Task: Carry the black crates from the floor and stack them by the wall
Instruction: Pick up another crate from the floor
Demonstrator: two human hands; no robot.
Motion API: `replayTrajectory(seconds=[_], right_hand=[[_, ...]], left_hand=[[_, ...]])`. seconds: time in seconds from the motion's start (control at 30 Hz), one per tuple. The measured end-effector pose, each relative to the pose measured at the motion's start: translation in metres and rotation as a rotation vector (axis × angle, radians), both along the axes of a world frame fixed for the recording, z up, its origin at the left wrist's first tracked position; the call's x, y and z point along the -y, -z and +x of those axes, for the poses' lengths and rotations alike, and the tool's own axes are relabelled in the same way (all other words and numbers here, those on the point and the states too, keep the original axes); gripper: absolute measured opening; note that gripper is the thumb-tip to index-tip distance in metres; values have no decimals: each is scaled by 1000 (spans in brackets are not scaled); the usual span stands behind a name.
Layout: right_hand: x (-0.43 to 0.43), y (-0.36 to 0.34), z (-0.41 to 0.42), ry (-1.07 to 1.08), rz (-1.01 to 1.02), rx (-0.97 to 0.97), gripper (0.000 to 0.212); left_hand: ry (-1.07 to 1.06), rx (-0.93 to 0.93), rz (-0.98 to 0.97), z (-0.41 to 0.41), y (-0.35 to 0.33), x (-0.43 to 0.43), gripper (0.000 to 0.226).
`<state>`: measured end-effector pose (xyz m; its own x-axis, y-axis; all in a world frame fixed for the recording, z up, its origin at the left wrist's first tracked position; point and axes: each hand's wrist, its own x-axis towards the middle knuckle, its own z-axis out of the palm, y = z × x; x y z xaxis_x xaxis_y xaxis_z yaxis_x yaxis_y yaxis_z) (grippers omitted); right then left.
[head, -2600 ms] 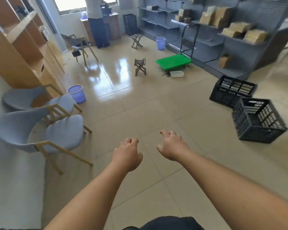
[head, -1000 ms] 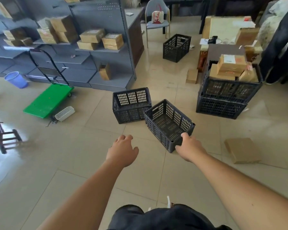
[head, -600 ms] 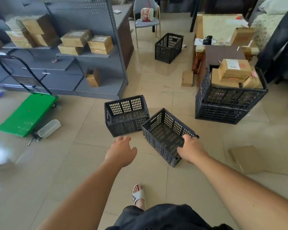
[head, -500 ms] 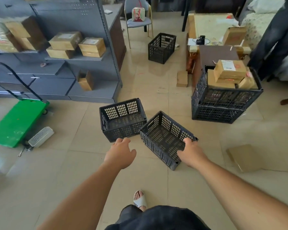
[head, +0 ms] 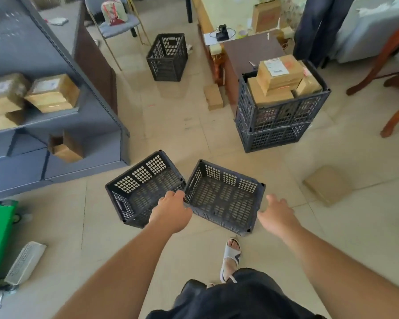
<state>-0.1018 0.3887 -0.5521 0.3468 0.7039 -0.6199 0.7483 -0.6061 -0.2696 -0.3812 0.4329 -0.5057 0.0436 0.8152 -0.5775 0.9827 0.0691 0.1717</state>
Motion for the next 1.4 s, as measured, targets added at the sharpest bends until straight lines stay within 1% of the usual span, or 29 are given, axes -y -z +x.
replayTrajectory(seconds=[0.1, 0.23, 0.33, 0.47, 0.57, 0.73, 0.87, 1.0, 1.2, 1.4], right_hand=[[-30, 9, 7, 72, -14, -35, 58], [-59, 23, 10, 142, -85, -67, 54], [-74, 29, 14, 202, -115, -73, 58], [-98, 44, 22, 287, -165, -64, 56], [-115, 60, 16, 409, -202, -50, 57], [-147, 99, -19, 611, -227, -124, 56], [-166, 147, -44, 647, -242, -169, 58], [-180, 207, -42, 674, -270, -142, 51], [-177, 316, -16, 660, -307, -122, 55], [-167, 415, 3, 711, -323, -115, 48]], left_hand=[[26, -10, -10, 2, 0, -35, 48], [11, -30, -53, -7, 10, -82, 58], [44, -60, -88, -10, 24, -113, 56], [113, -54, -130, -2, 56, -161, 52], [121, -13, -193, 4, 90, -195, 51], [137, 46, -325, 6, 154, -247, 50], [156, 26, -400, 1, 218, -272, 39], [158, -6, -419, 1, 285, -288, 37], [105, -26, -434, 3, 389, -301, 40], [63, -64, -410, 6, 480, -309, 41]])
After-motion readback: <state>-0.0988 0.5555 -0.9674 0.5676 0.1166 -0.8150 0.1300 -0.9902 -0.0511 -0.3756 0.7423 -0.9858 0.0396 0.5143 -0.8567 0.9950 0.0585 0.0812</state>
